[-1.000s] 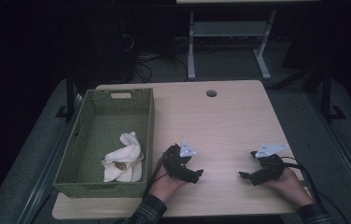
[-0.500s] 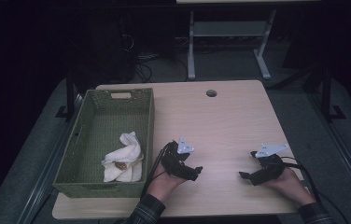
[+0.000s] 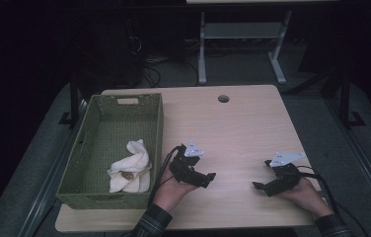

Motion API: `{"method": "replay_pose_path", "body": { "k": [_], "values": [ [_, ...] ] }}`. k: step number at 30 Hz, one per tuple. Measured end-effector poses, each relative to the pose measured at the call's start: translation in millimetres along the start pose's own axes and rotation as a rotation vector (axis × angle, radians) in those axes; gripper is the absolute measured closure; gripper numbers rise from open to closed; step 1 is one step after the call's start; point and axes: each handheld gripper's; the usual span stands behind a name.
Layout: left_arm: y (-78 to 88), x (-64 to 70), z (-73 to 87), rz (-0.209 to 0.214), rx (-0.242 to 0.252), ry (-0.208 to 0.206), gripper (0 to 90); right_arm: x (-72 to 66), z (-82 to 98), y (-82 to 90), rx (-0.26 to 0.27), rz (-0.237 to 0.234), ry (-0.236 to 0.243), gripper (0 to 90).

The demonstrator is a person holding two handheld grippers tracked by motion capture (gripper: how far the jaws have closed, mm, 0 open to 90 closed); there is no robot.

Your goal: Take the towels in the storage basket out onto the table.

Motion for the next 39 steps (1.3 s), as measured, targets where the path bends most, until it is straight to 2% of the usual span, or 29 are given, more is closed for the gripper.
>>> {"method": "replay_pose_path", "body": {
  "k": [12,15,16,20,27,28,30,35,39],
  "values": [
    [7.8,-1.6,-13.0,0.041,0.009,-0.027,13.1,-0.1,0.0,-0.1,-0.001,-0.002,0.001,2.3],
    [11.2,-2.0,-17.1,0.062,0.01,-0.022,13.2,0.0,0.0,-0.1,-0.001,-0.001,0.002,2.3],
    [12.3,-2.8,-18.8,0.065,0.012,-0.036,13.2,-0.1,0.0,-0.1,-0.001,-0.002,0.001,2.3],
    [18.0,-4.6,-25.1,0.077,0.016,-0.045,13.2,-0.1,0.0,-0.1,-0.001,-0.002,0.001,2.3],
    [28.9,-13.9,-32.5,0.109,0.046,-0.067,13.2,-0.1,0.0,-0.1,-0.001,-0.003,0.003,2.3],
    [30.2,-14.6,-33.6,0.115,0.048,-0.061,13.2,0.0,0.0,-0.1,-0.001,-0.004,0.005,2.3],
    [32.7,-18.3,-36.2,0.116,0.041,-0.08,13.3,-0.1,0.0,-0.1,-0.001,-0.004,0.005,2.3],
    [38.6,-25.5,-38.0,0.127,0.038,-0.078,13.6,-0.1,0.0,-0.1,-0.002,-0.004,0.005,2.3],
    [45.0,-31.4,-40.1,0.123,0.039,-0.093,13.6,-0.1,0.0,-0.1,-0.002,-0.004,0.006,2.3]
  ]
}}
Point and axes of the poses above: each handheld gripper's, and its own axes: y roughly backward along the jaws, z roughly out of its underside, x roughly to its right, and after that the axes turned 12 degrees about -z, right-handed
